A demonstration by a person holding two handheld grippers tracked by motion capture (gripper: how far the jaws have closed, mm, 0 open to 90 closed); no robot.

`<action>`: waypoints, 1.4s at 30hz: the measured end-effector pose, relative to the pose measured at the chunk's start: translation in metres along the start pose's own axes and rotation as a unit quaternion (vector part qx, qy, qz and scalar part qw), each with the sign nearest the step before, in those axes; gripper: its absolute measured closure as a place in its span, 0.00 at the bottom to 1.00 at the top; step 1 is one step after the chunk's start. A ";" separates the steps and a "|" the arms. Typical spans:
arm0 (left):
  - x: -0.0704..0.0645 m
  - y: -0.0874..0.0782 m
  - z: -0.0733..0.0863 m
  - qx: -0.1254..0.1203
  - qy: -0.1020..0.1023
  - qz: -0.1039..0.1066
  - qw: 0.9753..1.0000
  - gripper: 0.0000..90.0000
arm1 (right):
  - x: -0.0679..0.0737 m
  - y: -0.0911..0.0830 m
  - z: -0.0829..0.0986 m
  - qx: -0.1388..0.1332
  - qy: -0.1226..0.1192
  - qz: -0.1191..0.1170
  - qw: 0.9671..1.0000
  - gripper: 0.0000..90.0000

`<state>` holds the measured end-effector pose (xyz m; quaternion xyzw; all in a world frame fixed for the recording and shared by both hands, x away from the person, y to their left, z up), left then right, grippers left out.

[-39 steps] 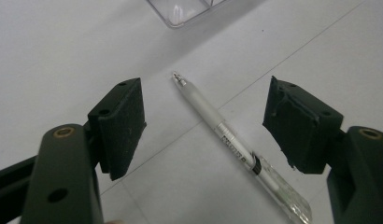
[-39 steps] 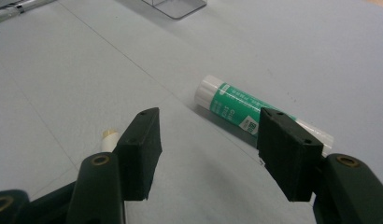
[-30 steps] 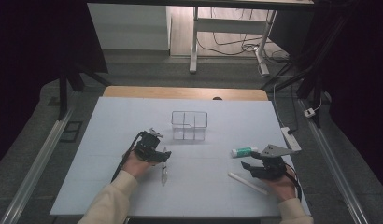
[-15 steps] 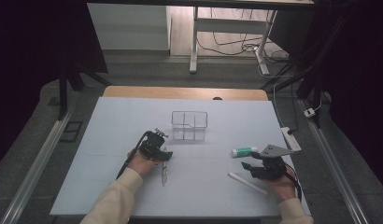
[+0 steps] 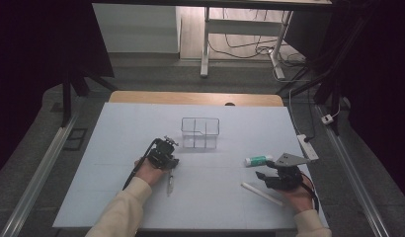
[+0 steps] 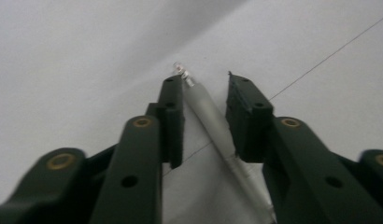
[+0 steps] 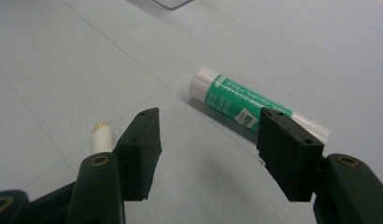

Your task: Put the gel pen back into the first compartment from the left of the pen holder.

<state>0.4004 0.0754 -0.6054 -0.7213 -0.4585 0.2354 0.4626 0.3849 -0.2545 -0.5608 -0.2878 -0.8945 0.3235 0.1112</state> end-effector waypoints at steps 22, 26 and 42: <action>0.010 -0.021 -0.004 -0.051 -0.005 0.026 0.998 0.90 | -0.004 -0.001 0.001 -0.005 0.004 0.009 1.000 0.44; 0.014 -0.031 -0.005 -0.070 -0.010 0.040 0.997 0.90 | -0.004 -0.002 0.001 -0.004 0.004 0.009 1.000 0.44; 0.018 -0.060 -0.010 -0.135 -0.013 0.067 0.988 0.90 | -0.006 -0.003 0.002 -0.006 0.009 0.010 1.000 0.44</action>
Point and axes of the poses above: each handheld gripper's, and its own axes: y roughly forward along the jaws, z roughly out of its underside, x roughly to its left, the point moved 10 cm from there along y, roughly forward along the jaws, and after that the axes turned 9 degrees about -z, right-handed, at the moved point
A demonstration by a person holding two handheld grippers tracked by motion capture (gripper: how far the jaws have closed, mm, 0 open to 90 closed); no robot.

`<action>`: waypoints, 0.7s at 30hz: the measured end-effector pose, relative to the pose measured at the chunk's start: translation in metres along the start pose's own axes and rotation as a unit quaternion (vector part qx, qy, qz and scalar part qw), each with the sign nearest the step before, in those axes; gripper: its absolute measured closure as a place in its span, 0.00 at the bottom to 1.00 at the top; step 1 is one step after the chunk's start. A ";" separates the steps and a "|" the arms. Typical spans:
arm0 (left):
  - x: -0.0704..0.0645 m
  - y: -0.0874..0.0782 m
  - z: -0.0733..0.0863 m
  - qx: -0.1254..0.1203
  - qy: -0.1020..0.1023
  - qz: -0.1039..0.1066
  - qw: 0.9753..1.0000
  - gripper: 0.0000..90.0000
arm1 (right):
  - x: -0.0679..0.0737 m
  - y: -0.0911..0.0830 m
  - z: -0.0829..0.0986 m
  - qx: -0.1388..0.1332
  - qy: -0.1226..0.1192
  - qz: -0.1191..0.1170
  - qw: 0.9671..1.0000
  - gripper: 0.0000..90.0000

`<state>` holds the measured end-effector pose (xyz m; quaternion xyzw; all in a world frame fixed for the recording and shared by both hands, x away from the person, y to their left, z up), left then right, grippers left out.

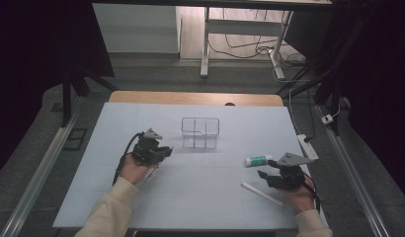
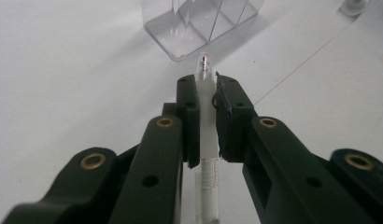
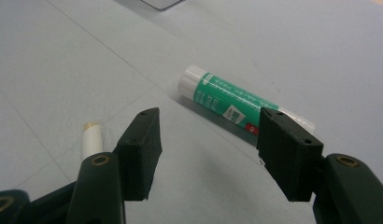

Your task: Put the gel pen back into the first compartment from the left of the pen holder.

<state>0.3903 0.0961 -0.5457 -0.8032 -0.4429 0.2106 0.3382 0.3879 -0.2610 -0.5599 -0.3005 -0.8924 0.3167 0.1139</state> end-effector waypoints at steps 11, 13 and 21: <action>0.004 -0.018 -0.013 -0.040 -0.004 0.008 0.999 0.90 | -0.001 -0.001 0.000 -0.005 0.004 0.002 1.000 0.44; 0.004 -0.021 -0.016 -0.049 -0.005 0.009 0.999 0.90 | -0.001 -0.001 0.000 -0.007 0.005 0.001 1.000 0.44; 0.004 -0.026 -0.022 -0.072 -0.007 0.012 0.997 0.90 | -0.003 -0.002 0.001 -0.004 0.005 0.003 1.000 0.44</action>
Point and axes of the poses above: each handheld gripper's, and its own axes: y roughly forward along the jaws, z roughly out of its underside, x roughly to its left, the point moved 10 cm from there along y, roughly forward along the jaws, and after that the axes turned 9 degrees about -z, right-handed, at the moved point
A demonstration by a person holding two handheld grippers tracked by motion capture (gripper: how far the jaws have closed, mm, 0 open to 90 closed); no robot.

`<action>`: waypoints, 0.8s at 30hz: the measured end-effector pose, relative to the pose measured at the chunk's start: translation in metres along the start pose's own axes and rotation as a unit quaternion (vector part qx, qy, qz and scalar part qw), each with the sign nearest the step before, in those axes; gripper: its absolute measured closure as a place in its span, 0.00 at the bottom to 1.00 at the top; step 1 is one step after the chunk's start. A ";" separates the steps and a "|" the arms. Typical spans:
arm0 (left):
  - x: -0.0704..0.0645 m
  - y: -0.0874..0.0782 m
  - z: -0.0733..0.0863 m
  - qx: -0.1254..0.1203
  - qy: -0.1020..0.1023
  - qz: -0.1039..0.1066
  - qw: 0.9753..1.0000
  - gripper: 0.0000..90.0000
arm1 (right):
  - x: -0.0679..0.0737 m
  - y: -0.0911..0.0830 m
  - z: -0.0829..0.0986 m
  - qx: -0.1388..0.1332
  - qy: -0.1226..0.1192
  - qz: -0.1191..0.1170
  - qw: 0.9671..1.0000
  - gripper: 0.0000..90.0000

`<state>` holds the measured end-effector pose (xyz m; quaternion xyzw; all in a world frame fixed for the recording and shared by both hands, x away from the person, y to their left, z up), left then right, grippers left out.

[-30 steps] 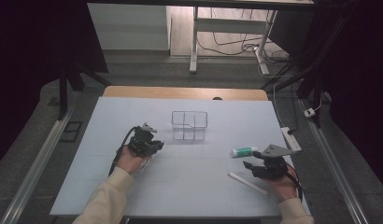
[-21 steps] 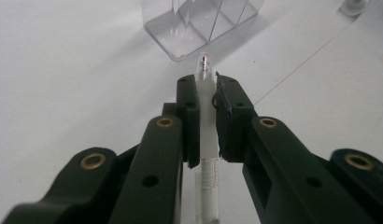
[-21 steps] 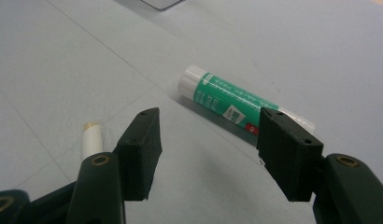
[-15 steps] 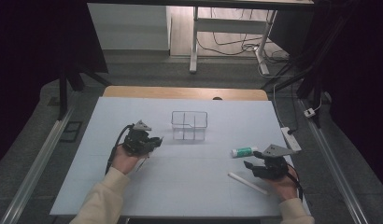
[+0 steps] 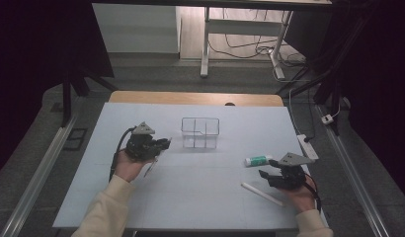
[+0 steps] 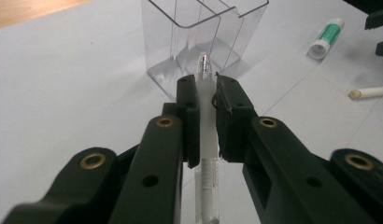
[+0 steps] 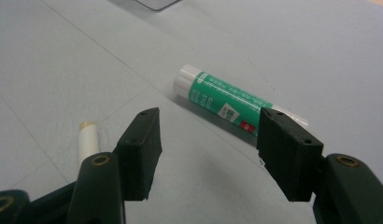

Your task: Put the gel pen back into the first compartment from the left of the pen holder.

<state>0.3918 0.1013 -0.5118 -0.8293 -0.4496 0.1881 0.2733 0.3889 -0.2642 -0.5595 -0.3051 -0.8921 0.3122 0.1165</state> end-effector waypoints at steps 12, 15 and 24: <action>0.004 -0.006 -0.014 -0.038 -0.005 -0.001 0.999 0.90 | -0.002 -0.002 0.000 -0.004 0.003 0.003 1.000 0.44; 0.003 -0.007 -0.019 -0.045 -0.003 0.001 0.999 0.90 | -0.002 -0.002 0.000 -0.006 0.005 0.003 1.000 0.44; 0.004 -0.009 -0.030 -0.061 0.000 0.001 0.998 0.89 | -0.002 -0.001 0.000 -0.003 0.004 0.004 1.000 0.44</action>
Point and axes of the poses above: each handheld gripper's, and its own axes: y roughly forward along the jaws, z roughly out of its underside, x roughly to its left, the point moved 10 cm from there along y, roughly forward along the jaws, and after that the axes turned 9 degrees about -z, right-handed, at the moved point
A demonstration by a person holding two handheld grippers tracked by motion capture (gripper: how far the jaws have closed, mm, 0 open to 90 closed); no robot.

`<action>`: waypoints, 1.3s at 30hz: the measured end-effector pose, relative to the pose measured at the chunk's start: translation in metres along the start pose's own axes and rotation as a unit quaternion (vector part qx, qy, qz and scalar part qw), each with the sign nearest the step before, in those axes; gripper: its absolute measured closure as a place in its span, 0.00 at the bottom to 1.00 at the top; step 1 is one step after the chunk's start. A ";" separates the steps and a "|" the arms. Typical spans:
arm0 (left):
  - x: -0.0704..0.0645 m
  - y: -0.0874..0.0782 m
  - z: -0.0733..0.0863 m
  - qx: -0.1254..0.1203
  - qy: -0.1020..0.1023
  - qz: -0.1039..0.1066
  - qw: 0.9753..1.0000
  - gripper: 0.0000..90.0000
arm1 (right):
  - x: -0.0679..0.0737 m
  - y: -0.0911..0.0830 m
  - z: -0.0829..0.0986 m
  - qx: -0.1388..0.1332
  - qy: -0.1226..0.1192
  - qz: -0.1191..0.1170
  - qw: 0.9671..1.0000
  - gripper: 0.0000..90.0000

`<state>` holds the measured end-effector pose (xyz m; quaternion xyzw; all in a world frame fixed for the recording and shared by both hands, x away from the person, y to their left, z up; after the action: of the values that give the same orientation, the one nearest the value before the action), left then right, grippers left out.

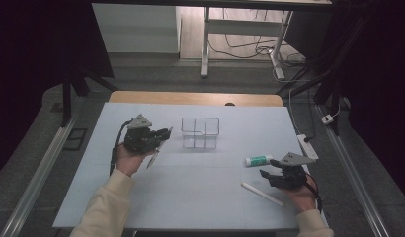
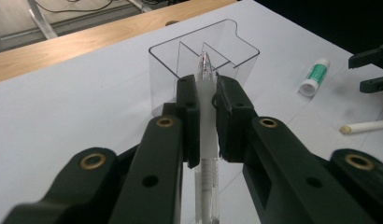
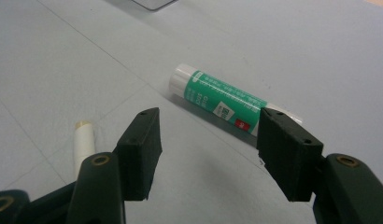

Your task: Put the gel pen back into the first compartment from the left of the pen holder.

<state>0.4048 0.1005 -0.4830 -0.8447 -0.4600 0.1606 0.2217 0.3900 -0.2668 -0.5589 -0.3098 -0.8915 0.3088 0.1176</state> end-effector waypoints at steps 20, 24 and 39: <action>0.002 0.001 -0.027 -0.036 0.005 0.000 0.999 0.89 | -0.001 0.001 0.001 0.003 -0.001 0.001 1.000 0.44; 0.003 0.002 -0.033 -0.042 0.007 -0.001 0.999 0.89 | -0.001 0.000 0.001 0.002 0.000 0.002 1.000 0.44; 0.002 0.012 -0.044 -0.052 0.007 0.002 0.999 0.89 | -0.002 0.001 0.003 0.007 0.001 0.001 1.000 0.44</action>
<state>0.4352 0.0860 -0.4521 -0.8570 -0.4644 0.1314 0.1806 0.3905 -0.2685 -0.5617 -0.3100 -0.8892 0.3145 0.1199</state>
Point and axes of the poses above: each handheld gripper's, and its own axes: y roughly forward along the jaws, z roughly out of its underside, x roughly to its left, the point moved 10 cm from there along y, roughly forward along the jaws, and after that the axes turned 9 degrees about -z, right-handed, at the moved point
